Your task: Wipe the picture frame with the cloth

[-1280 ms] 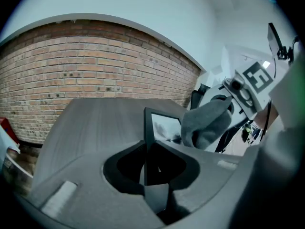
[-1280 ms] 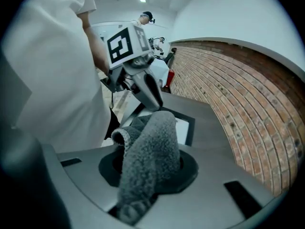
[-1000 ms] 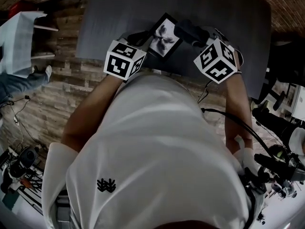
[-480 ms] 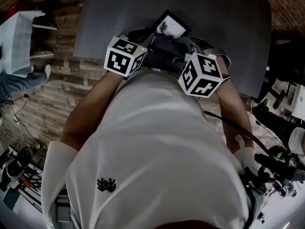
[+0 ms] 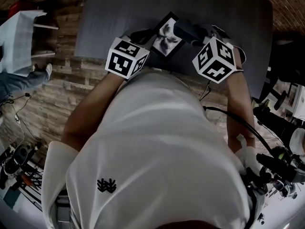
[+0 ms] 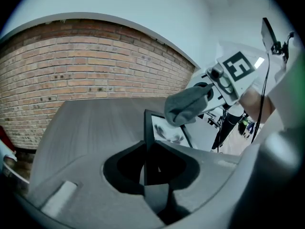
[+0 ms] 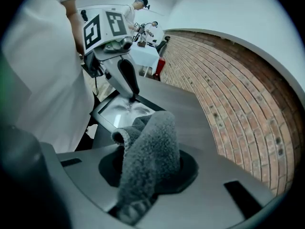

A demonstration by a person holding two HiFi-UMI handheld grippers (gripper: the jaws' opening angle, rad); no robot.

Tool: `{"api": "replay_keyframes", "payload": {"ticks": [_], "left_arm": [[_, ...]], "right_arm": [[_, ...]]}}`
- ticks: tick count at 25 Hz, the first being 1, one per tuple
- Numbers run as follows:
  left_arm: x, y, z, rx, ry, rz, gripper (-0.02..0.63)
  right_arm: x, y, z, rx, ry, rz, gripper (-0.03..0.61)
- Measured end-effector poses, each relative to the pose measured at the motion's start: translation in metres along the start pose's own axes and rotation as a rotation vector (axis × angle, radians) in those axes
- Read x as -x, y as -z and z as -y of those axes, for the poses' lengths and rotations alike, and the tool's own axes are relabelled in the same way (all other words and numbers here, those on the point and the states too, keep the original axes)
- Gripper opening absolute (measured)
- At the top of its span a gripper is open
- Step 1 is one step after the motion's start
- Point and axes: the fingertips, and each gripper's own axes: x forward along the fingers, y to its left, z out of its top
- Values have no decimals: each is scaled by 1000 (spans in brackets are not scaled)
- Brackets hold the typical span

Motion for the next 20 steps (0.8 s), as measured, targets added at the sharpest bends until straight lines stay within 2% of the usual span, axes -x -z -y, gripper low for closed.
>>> {"api": "replay_keyframes", "payload": {"ticks": [4, 9, 13, 15, 20], "left_arm": [[0, 2, 0, -2, 5, -9, 74], [-3, 1, 4, -6, 18, -13, 74], [-5, -1, 12, -19, 40, -18, 74], [-5, -1, 16, -23, 53, -18, 74], [-4, 3, 22, -37, 76, -26, 75]], "right_arm": [[5, -7, 5, -4, 28, 28, 91], [10, -40, -18, 93, 0, 108, 91], [0, -48, -30, 159, -23, 98, 91], [-4, -42, -23, 152, -8, 77, 91], [-3, -25, 12, 56, 76, 38, 91]]}}
